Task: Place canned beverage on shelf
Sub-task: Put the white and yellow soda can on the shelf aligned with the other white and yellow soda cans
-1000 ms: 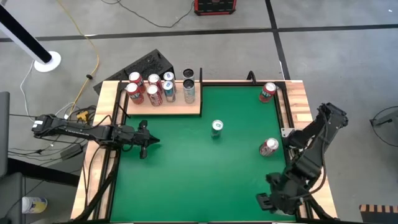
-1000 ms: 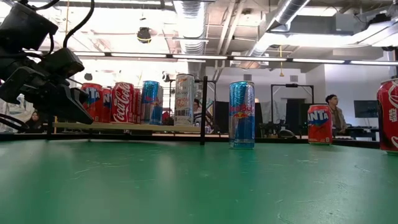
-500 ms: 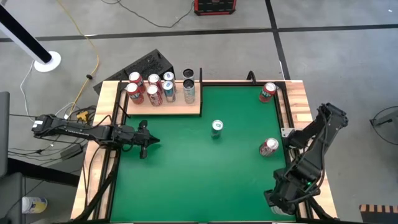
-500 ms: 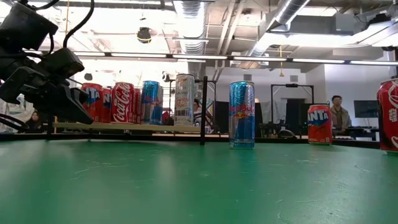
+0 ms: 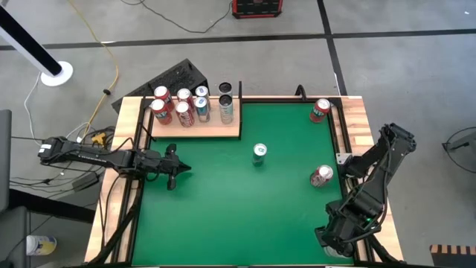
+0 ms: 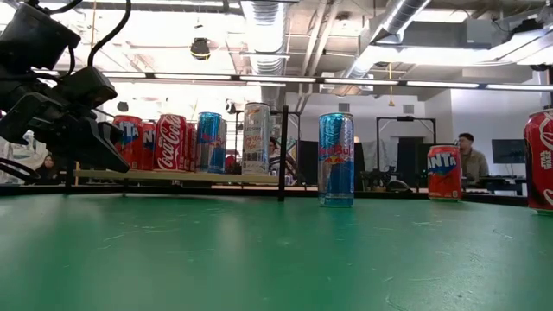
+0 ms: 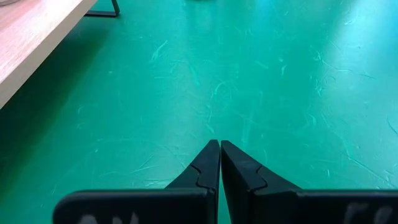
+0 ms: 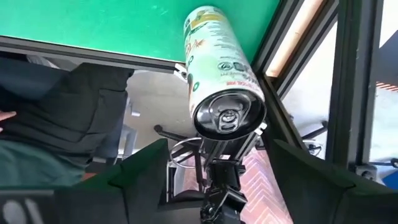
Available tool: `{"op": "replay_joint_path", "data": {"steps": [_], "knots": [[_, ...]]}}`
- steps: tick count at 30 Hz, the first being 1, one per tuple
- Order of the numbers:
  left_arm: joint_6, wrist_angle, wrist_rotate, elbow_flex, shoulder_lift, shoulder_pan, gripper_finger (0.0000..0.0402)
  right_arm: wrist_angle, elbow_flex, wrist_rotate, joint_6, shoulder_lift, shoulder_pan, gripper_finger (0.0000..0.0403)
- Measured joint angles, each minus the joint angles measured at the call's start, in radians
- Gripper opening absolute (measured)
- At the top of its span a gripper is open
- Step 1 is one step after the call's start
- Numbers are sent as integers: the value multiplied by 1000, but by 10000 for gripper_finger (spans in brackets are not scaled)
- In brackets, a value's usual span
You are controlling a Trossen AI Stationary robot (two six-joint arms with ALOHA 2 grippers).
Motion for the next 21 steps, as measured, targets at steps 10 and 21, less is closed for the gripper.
{"op": "replay_joint_path", "data": {"steps": [10, 21], "knots": [[0, 0, 0, 0, 0, 0, 0, 4, 0, 3, -10, 0, 0, 390], [0, 0, 0, 0, 0, 0, 0, 13, 0, 21, -23, 67, 60, 397]]}}
